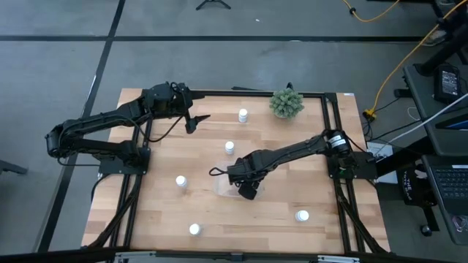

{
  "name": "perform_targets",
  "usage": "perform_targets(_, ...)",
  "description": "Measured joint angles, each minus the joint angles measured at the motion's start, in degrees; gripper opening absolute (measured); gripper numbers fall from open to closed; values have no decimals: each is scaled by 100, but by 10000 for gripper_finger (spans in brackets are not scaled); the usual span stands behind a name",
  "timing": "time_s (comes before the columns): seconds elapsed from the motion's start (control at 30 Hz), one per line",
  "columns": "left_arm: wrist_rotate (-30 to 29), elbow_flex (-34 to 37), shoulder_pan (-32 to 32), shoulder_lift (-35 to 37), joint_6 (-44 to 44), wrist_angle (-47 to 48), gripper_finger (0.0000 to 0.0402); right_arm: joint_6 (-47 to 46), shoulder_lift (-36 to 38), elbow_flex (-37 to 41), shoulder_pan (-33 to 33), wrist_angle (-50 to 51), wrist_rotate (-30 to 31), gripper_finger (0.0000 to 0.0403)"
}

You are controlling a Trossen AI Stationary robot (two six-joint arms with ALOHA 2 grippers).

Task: Pick and place pill bottles into a basket
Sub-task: Put the white pill bottle into the transparent bin

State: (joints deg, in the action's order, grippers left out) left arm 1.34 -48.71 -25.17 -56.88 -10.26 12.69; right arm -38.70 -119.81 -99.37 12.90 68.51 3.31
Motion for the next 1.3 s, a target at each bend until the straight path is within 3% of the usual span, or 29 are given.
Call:
perform_targets(0.2,5,0,0,0,0,2,367,-2,0,0,-73,0,9,166)
perform_targets(0.63,0,0,0,0,-245,13,369,-145,29,-4,-73,1,-181,251)
perform_targets(0.9,-1,0,-1,0,-253,92,369,-97,37,-947,-73,591,-113,262)
perform_targets(1.07,-2,0,0,0,-249,90,368,-26,44,-2099,-63,1676,848,258)
perform_targets(1.17,22,0,-2,0,-125,90,368,-152,101,-2866,67,2175,2113,255)
perform_targets(1.3,456,0,0,0,66,85,369,-161,645,-3115,388,2059,3901,254)
